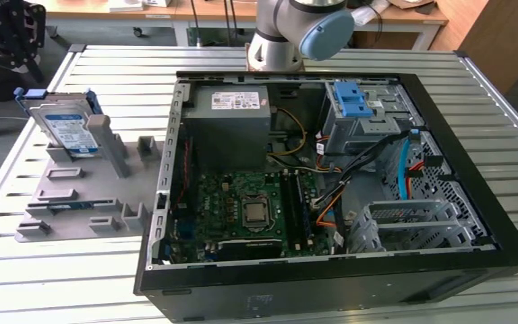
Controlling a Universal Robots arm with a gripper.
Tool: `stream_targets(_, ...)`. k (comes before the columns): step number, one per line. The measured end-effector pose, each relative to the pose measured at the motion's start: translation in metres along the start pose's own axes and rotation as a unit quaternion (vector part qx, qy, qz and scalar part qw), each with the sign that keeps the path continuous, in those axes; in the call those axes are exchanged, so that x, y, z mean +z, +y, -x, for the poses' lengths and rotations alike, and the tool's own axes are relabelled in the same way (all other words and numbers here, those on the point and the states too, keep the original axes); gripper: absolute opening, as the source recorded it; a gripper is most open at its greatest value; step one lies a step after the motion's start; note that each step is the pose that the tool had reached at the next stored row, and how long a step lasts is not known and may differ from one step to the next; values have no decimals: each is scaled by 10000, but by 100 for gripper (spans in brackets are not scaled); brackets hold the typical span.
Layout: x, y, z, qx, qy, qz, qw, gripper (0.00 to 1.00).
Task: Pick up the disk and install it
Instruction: 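Pick up the disk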
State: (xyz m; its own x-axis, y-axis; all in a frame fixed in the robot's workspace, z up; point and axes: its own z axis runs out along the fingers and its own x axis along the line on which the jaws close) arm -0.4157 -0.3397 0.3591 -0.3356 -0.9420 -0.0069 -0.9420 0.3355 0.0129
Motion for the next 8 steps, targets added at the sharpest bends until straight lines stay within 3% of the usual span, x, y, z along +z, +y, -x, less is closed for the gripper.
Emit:
stream_targets(4,39,-1,0,-367,5,3,9993,11)
stream_targets(8,68,3,-2,-700,9,5,9975,11)
